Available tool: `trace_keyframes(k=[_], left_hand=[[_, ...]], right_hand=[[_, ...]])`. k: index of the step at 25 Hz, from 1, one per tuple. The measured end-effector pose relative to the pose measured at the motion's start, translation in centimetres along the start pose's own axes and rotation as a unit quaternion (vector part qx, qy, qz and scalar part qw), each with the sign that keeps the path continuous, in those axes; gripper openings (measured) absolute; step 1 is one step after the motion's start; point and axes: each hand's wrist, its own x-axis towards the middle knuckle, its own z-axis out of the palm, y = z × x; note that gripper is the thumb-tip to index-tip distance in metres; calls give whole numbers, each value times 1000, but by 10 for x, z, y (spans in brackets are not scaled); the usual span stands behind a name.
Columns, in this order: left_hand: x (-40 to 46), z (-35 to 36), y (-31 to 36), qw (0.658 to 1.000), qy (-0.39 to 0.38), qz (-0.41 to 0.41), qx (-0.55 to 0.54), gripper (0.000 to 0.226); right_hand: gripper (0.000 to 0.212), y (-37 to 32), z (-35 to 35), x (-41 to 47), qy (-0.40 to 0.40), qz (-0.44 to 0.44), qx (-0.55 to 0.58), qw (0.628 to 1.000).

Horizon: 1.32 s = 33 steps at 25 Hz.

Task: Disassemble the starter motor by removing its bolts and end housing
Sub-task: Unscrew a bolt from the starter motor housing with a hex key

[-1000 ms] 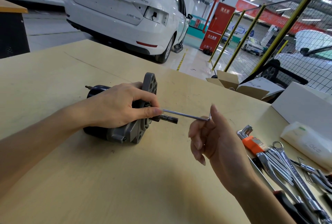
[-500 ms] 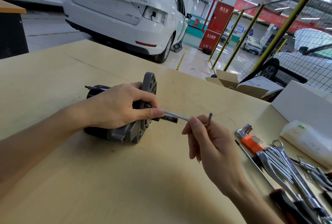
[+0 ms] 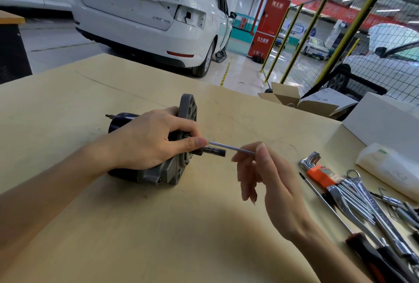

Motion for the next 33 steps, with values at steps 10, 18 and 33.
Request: trace_keyframes(k=[10, 18, 33], left_hand=[[-1, -3, 2, 1000, 15, 2, -8, 41], [-3, -3, 5, 1000, 17, 2, -7, 29], [-1, 0, 1, 1000, 20, 9, 2, 32]], right_hand=[[41, 8, -7, 13, 31, 70, 102, 992], [47, 2, 7, 10, 4, 96, 141, 985], [41, 11, 14, 7, 83, 55, 119, 988]])
